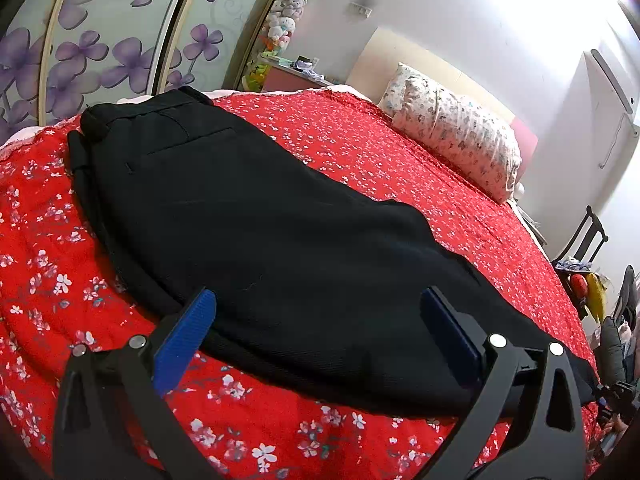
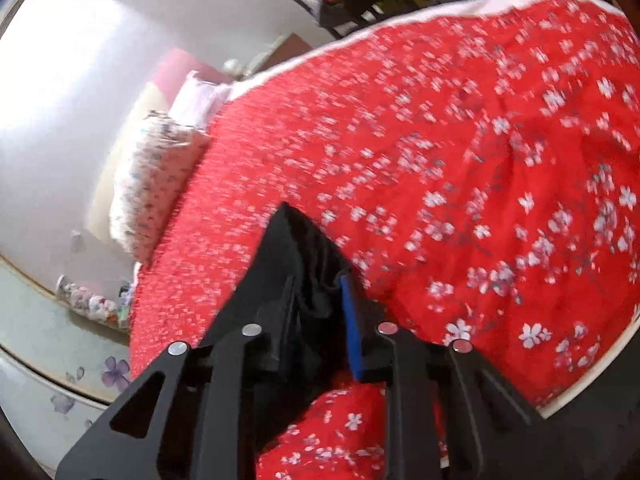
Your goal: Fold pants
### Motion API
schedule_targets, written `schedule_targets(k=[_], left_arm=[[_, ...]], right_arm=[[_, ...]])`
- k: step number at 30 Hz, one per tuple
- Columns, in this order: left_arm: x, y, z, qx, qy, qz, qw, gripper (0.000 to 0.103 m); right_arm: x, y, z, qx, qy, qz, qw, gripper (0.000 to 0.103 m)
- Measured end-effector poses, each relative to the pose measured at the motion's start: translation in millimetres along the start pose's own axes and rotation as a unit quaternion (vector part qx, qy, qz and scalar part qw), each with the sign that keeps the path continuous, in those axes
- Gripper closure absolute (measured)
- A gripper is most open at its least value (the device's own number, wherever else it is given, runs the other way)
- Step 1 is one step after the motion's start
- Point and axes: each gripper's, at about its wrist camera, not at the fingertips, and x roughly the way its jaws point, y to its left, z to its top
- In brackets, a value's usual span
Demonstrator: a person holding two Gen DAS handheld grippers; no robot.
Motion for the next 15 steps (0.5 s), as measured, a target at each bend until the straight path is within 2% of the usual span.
schedule_targets(k=[2,5,12,15], left_arm=[[-0.1,0.2,0.3,0.000,0.000,0.000,1.0000,0.002],[-0.2,0.1,0.5,0.000,0.000,-0.001,1.0000,0.002],[-0.5,-0.1,0.3,0.001,0.001,0.002,1.0000,0.002],[-0.3,-0.5,0.8,0.001,0.001,0.002,1.0000,0.002]], right_arm=[[5.8,-3.7,-0.3,0.010,0.011,-0.013,1.000,0.081],[6.6,-15.0,-3.7,0.041,0.020,-0.006,0.999,0.079],[8.1,-19.0,-4.3,0.048,0.020,0.005,0.999,0.079],[4.7,-16.7,-2.0,0.038,0.013,0.016,0.999,0.087]])
